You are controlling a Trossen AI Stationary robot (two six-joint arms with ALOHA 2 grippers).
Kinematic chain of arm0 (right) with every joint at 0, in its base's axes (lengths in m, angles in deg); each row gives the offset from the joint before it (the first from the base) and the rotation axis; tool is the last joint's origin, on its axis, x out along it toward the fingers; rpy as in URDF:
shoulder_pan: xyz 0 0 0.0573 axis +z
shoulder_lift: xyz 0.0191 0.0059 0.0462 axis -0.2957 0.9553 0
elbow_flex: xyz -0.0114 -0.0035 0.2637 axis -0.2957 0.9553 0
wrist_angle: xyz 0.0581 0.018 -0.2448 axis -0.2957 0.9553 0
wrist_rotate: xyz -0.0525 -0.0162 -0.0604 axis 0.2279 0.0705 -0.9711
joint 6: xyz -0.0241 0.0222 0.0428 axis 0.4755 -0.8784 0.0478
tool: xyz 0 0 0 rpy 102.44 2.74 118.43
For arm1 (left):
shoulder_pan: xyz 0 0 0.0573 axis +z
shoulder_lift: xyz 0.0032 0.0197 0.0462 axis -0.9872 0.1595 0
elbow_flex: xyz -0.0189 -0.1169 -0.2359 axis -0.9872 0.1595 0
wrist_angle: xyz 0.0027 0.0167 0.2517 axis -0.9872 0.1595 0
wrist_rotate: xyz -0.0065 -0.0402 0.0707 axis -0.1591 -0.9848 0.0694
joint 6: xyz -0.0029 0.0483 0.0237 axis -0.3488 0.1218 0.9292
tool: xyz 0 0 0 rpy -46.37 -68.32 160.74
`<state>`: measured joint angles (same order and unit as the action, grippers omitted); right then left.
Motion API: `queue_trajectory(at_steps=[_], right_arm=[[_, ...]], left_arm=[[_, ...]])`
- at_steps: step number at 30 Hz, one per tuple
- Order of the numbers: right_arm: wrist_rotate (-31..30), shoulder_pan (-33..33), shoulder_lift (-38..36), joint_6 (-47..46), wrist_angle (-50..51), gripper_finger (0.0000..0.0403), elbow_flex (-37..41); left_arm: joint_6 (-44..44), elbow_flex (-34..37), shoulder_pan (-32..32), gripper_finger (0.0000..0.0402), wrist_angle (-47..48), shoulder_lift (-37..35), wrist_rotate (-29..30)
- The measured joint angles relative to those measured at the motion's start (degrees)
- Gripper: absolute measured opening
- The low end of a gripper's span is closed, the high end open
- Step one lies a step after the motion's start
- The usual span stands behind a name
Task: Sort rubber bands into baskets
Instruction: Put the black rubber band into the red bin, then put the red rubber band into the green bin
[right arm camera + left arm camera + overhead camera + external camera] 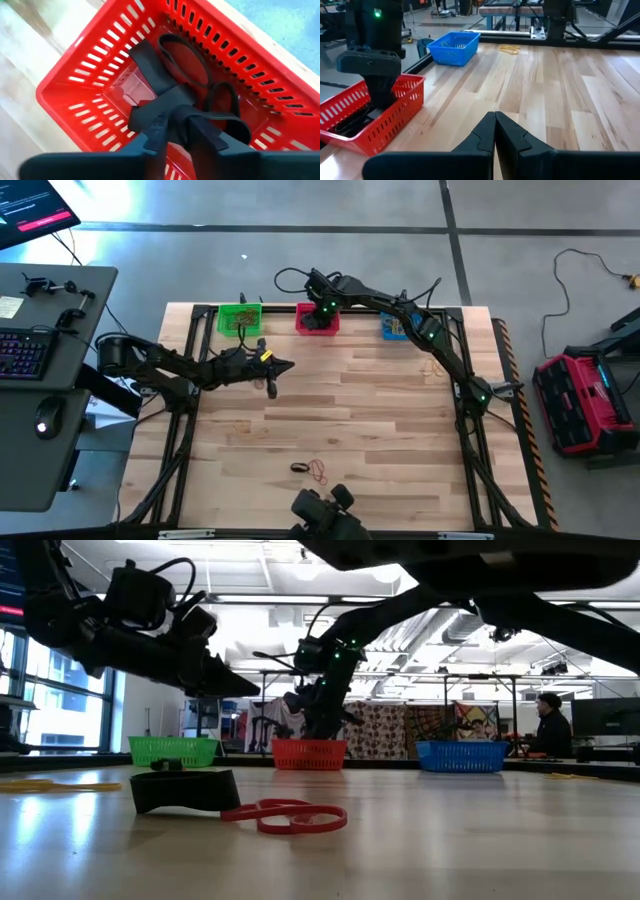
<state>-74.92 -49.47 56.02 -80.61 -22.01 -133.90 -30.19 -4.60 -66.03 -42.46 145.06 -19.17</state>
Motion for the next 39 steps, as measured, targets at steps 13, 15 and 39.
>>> queue_trajectory(at_steps=[13,15,39], right_arm=[[-4.07,1.82,-3.68,8.36,0.64,0.0109,-0.11],[-4.48,2.88,-5.05,11.37,0.56,0.0073,-0.09],[-12.17,13.66,-7.26,19.06,-8.42,0.0,0.8]], left_arm=[[0.59,0.0,-0.18,0.0,1.04,0.0,-0.19],[0.65,0.0,-0.2,0.0,1.06,0.0,-0.42],[3.67,-0.04,-5.16,0.0,6.02,0.02,-4.4]])
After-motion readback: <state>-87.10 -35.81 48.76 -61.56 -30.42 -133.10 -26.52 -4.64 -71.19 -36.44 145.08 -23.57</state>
